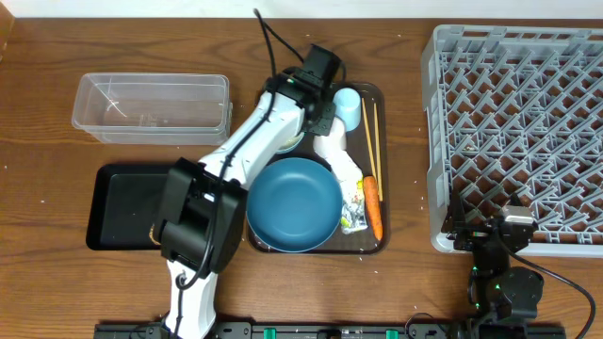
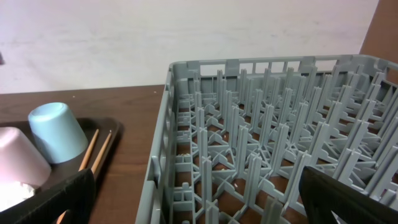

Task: Sort waste into correct bins and load items into the dishwasher rack
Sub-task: 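Move the left gripper over the light-blue rice bowl, then lower the left gripper and grip the rice bowl's rim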

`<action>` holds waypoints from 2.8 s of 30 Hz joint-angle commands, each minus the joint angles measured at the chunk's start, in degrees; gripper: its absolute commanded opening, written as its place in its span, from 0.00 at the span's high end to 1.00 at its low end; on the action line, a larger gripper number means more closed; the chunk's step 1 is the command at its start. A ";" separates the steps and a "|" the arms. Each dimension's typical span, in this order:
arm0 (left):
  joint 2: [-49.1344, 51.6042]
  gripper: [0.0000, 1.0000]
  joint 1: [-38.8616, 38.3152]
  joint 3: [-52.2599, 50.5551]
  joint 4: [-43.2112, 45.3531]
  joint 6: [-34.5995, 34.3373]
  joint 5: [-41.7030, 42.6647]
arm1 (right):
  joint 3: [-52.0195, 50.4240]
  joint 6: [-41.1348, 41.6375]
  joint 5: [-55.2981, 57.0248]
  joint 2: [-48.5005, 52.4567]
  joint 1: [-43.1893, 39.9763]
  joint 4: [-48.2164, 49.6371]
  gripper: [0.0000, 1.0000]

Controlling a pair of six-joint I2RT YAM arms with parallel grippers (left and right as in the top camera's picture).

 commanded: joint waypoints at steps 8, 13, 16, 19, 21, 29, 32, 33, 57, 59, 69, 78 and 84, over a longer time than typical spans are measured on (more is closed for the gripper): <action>-0.24 0.75 -1.86 -0.24 -0.20 -1.31 -6.27 | -0.13 -0.11 0.20 -0.31 -0.59 -0.13 0.01; -0.22 0.65 1.25 -0.26 -0.17 -3.37 -8.20 | -0.13 -0.11 0.20 -0.31 -0.59 -0.13 0.01; -0.22 0.59 3.15 -0.26 -0.37 -3.39 -7.65 | -0.13 -0.11 0.20 -0.31 -0.59 -0.13 0.01; -0.09 0.58 4.48 -0.26 -0.92 -3.37 -3.69 | -0.13 -0.11 0.20 -0.31 -0.59 -0.13 0.01; 0.33 0.58 4.85 -0.28 -1.31 -3.34 -0.09 | -0.13 -0.11 0.20 -0.31 -0.59 -0.13 0.01; 0.66 0.58 3.43 -2.75 -0.98 -3.32 0.59 | -0.13 -0.11 0.20 -0.31 -0.59 -0.13 0.01; 0.66 0.58 3.37 -2.80 -0.87 -3.34 0.59 | -0.13 -0.11 0.20 -0.31 -0.59 -0.13 0.01; 0.66 0.58 3.39 -2.80 -0.76 -3.37 0.59 | -0.13 -0.11 0.20 -0.31 -0.59 -0.13 0.01; 0.98 0.58 3.04 -7.63 4.81 -4.87 0.63 | -0.13 -0.11 0.20 -0.31 -0.59 -0.13 0.01; 1.53 0.58 2.93 -7.63 5.01 -4.87 0.66 | -0.13 -0.11 0.20 -0.31 -0.59 -0.13 0.01; 3.93 0.58 2.95 -7.61 5.44 -4.85 0.63 | -0.13 -0.11 0.20 -0.31 -0.59 -0.13 0.01; 3.10 0.64 2.93 -7.56 5.62 -4.87 0.63 | -0.13 -0.11 0.20 -0.31 -0.59 -0.13 0.01; 1.22 0.64 2.93 -7.54 5.64 -4.87 0.63 | -0.13 -0.11 0.20 -0.31 -0.59 -0.13 0.01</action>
